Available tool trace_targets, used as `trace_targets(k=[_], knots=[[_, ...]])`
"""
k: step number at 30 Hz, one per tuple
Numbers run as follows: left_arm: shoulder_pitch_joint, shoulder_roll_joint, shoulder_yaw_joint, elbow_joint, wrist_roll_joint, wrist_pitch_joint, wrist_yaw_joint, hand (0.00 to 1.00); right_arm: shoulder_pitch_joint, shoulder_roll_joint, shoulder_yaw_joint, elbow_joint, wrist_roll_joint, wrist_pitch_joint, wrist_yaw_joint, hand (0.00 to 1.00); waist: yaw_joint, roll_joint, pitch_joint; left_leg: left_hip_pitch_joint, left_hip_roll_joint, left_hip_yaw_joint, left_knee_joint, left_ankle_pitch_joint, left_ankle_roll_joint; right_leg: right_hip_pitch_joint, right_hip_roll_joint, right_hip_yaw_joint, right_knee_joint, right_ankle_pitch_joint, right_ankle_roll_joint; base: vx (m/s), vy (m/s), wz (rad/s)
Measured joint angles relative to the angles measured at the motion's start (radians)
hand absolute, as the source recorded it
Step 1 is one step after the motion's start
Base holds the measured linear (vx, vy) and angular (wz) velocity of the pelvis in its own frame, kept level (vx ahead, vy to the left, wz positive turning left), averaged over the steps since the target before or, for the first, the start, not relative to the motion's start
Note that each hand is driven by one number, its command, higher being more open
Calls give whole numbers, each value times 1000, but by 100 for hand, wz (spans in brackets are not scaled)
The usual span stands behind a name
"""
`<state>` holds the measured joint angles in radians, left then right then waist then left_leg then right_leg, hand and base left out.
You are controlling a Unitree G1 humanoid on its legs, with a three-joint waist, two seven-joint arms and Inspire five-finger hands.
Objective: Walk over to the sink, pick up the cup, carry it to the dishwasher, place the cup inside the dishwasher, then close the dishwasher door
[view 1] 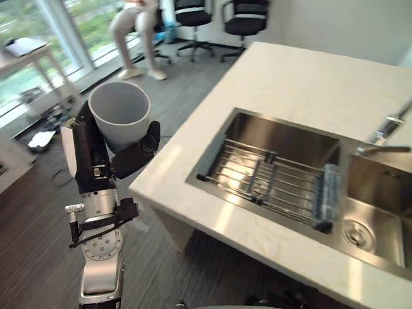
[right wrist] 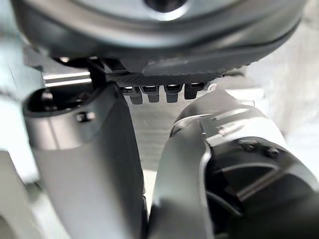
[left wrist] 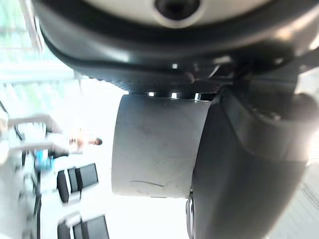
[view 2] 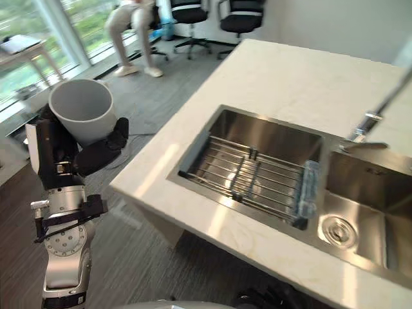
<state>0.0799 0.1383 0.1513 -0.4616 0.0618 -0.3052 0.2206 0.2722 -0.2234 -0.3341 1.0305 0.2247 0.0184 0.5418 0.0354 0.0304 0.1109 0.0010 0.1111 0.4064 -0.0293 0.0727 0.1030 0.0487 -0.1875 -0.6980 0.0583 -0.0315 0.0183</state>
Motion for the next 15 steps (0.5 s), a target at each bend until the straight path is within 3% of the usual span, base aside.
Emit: trace_targets(k=[1, 2, 4, 6, 7, 8, 9, 10, 12, 13, 14, 15], knots=[[0, 0, 1, -21, -1, -21, 15, 0, -27, -11, 4, 32, -9, 24, -21, 100, 6, -1, 1, -26, 54, 184, 193, -89, 23, 25, -14, -91, 7, -3, 2, -46, 80, 194], [1, -1, 6, -22, -1, -43, 20, 0, -28, -6, -8, 52, 15, 20, -35, 100, 7, -6, 4, -21, 76, 242, 263, -122, 30, 37, -25, -128, 19, -5, 7, -18, 59, 207], [-11, -5, 23, -51, -6, -78, 26, 0, -8, -13, -17, 55, 60, 16, -72, 100, -13, 7, -1, 11, 136, 416, 387, -114, 39, 89, -80, -258, 103, -19, 1, -19, 106, 178], [-54, 1, 6, -51, -19, -111, 13, 0, 16, -14, -45, 58, 75, 15, -70, 100, -33, 17, 8, 5, 133, 515, 444, -98, 94, 124, -109, -294, 151, -61, -3, -95, 138, 176], [-85, -5, 4, -54, -41, -138, 10, 0, 18, -11, -52, 79, 78, 17, -61, 100, -43, -11, 2, -3, 68, 496, 354, -87, 113, 147, -68, -277, 42, -55, -1, -167, 81, 190], [-96, -14, -3, -56, -51, -150, 8, 0, 17, -13, -54, 91, 78, 19, -59, 100, -53, -13, 3, 8, 45, 507, 320, -125, 130, 154, -64, -305, 6, -9, 0, -194, 69, 172], [-96, -18, -7, -59, -59, -177, -2, 0, 0, -26, -55, 113, 78, 21, -61, 100, -48, 10, 4, 47, 88, 603, 391, -211, 95, 169, -64, -367, 28, 4, 29, -133, 159, 154], [-88, -17, -16, -59, -61, -181, -24, 0, -16, -39, -50, 121, 72, 21, -59, 100, -48, 28, 7, 111, 126, 672, 400, -252, -18, 195, -78, -415, 74, 4, 28, -88, 206, 137], [-69, -16, -32, -61, -61, -181, -62, 0, -55, -68, -39, 120, 41, 30, -59, 100, -43, 63, 7, 152, 142, 671, 326, -270, -127, 207, -128, -471, 175, -5, 21, -89, 355, 133], [-57, -7, -37, -59, -64, -170, -76, 0, -79, -73, -50, 114, 33, 33, -67, 100, -23, 66, 23, 135, 91, 642, 328, -295, -95, 196, -215, -440, 292, -11, 9, -120, 364, 137], [-57, 4, -43, -55, -70, -163, -81, 0, -84, -68, -57, 101, 37, 30, -79, 100, -20, 66, 32, 128, 59, 602, 324, -307, -76, 192, -260, -383, 361, -13, -21, -158, 528, 192], [-62, 17, -60, -38, -89, -159, -106, 0, -71, -52, -89, 68, 83, 11, -92, 100, -41, 51, 46, 107, -10, 479, 308, -317, -36, 153, -330, -196, 501, 16, -132, -63, 376, 224]])
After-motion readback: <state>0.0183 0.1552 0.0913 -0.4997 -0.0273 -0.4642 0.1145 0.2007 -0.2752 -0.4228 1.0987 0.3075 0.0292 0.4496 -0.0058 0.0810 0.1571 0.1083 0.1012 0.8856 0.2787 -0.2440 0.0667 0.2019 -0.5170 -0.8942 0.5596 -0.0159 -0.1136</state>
